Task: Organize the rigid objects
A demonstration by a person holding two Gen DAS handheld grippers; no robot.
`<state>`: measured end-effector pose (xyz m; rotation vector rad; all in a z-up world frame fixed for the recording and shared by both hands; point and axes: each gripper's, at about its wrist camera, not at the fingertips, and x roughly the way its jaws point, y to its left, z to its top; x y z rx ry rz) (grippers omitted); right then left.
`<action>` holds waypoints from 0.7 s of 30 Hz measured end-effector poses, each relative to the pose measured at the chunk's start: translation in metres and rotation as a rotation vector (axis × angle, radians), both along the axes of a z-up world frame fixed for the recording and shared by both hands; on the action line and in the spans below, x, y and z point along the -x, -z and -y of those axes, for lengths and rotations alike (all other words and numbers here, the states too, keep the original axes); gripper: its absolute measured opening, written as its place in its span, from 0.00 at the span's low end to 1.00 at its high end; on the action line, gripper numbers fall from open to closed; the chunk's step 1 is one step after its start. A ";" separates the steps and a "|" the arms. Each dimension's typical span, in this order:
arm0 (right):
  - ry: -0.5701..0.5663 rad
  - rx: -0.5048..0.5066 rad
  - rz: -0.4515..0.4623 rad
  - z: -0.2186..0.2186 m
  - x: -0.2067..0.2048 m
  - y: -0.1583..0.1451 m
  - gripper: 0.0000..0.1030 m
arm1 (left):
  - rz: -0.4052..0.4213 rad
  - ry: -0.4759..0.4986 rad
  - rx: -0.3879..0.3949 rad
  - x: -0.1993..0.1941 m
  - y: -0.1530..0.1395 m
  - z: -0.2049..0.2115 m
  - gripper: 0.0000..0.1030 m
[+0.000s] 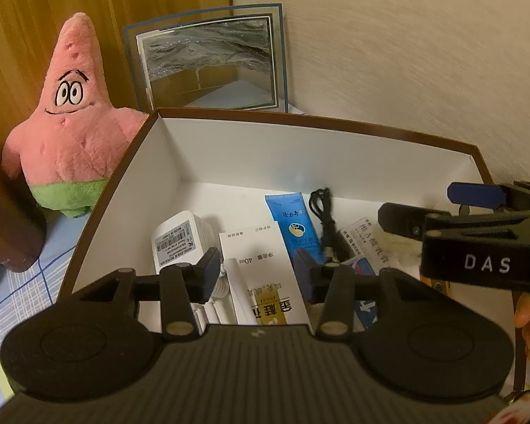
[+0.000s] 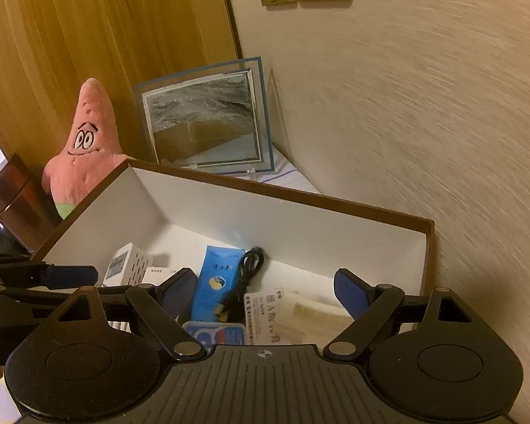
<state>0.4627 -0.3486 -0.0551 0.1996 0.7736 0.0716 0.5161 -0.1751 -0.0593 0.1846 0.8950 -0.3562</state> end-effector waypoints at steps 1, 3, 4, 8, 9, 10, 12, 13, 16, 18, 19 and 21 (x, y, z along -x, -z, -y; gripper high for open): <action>-0.001 0.001 -0.001 0.000 0.001 0.000 0.81 | 0.001 -0.002 -0.001 0.001 0.000 0.000 0.42; -0.001 0.002 -0.005 -0.001 0.004 -0.001 0.81 | 0.002 -0.008 -0.003 0.002 0.000 -0.001 0.43; 0.001 0.001 -0.007 0.000 0.006 0.000 0.81 | 0.002 -0.010 -0.002 0.002 0.000 -0.001 0.44; 0.000 -0.008 -0.021 0.001 0.014 -0.001 0.81 | -0.002 -0.016 0.005 0.007 -0.002 -0.004 0.44; 0.000 -0.007 -0.024 0.002 0.017 -0.001 0.81 | -0.001 -0.017 0.007 0.009 -0.003 -0.004 0.44; 0.000 -0.008 -0.027 0.002 0.019 -0.002 0.81 | 0.001 -0.020 0.009 0.011 -0.004 -0.005 0.45; -0.001 -0.015 -0.030 0.002 0.025 -0.003 0.81 | 0.007 -0.025 0.015 0.015 -0.007 -0.006 0.47; -0.004 -0.018 -0.032 0.002 0.028 -0.005 0.81 | 0.012 -0.029 0.018 0.018 -0.009 -0.007 0.48; -0.015 -0.022 -0.032 0.002 0.040 -0.009 0.81 | 0.031 -0.039 0.027 0.028 -0.016 -0.010 0.53; -0.018 -0.021 -0.031 0.002 0.049 -0.013 0.81 | 0.046 -0.048 0.031 0.036 -0.021 -0.012 0.54; -0.020 -0.019 -0.029 0.001 0.054 -0.015 0.81 | 0.054 -0.052 0.035 0.041 -0.024 -0.013 0.56; -0.032 -0.015 -0.027 0.000 0.065 -0.019 0.81 | 0.070 -0.062 0.039 0.052 -0.030 -0.017 0.58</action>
